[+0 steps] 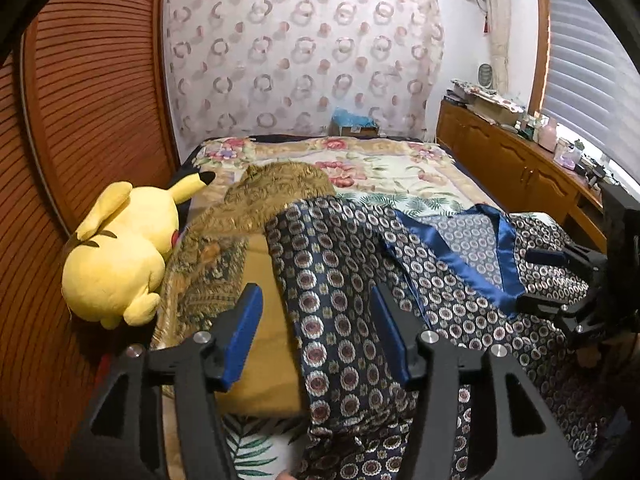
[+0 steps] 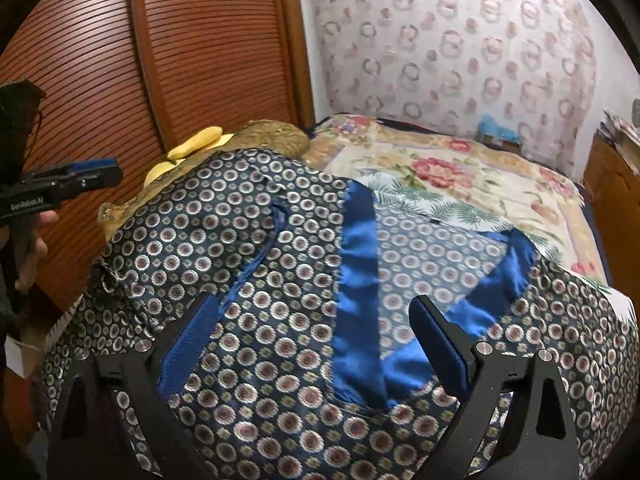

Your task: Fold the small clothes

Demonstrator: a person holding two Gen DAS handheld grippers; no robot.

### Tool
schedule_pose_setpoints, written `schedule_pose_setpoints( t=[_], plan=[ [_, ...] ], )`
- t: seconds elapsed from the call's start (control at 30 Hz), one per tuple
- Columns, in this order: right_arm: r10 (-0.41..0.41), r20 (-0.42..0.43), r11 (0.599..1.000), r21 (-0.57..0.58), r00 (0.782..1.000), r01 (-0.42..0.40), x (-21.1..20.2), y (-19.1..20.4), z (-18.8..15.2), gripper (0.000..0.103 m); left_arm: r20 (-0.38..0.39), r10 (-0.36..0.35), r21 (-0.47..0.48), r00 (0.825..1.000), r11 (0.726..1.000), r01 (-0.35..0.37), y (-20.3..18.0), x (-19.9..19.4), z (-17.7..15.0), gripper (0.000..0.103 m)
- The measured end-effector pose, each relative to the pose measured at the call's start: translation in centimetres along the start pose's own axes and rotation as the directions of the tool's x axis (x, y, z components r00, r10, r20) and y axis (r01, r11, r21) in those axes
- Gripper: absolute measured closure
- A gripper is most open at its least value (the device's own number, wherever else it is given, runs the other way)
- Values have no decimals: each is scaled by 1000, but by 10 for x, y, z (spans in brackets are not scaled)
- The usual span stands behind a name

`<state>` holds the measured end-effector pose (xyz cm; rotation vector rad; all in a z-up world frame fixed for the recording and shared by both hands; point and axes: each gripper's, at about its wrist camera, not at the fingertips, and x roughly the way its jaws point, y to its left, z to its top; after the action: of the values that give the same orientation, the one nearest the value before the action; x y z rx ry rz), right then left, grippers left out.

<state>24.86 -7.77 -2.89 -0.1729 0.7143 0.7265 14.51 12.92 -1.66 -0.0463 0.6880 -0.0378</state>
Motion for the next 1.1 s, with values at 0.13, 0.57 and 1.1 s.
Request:
schedule_pose_setpoints(
  t=[0.13,0.57,1.1],
  plan=[
    [4,-7,1000,-2,1000,-4,3,3,-3,7,-22,-8,19,1000,1000,8,-13,7,-12,48],
    [-118,-3,990,74,993,118,-35,-46,-29,12,-120,-125,58,985,989,133,-71,43,-45,47],
    [-472,-136,815,311,871,490,-151,-204,-129,22,-208,-154,126,966,975,183,-112,73,-55,47]
  ],
)
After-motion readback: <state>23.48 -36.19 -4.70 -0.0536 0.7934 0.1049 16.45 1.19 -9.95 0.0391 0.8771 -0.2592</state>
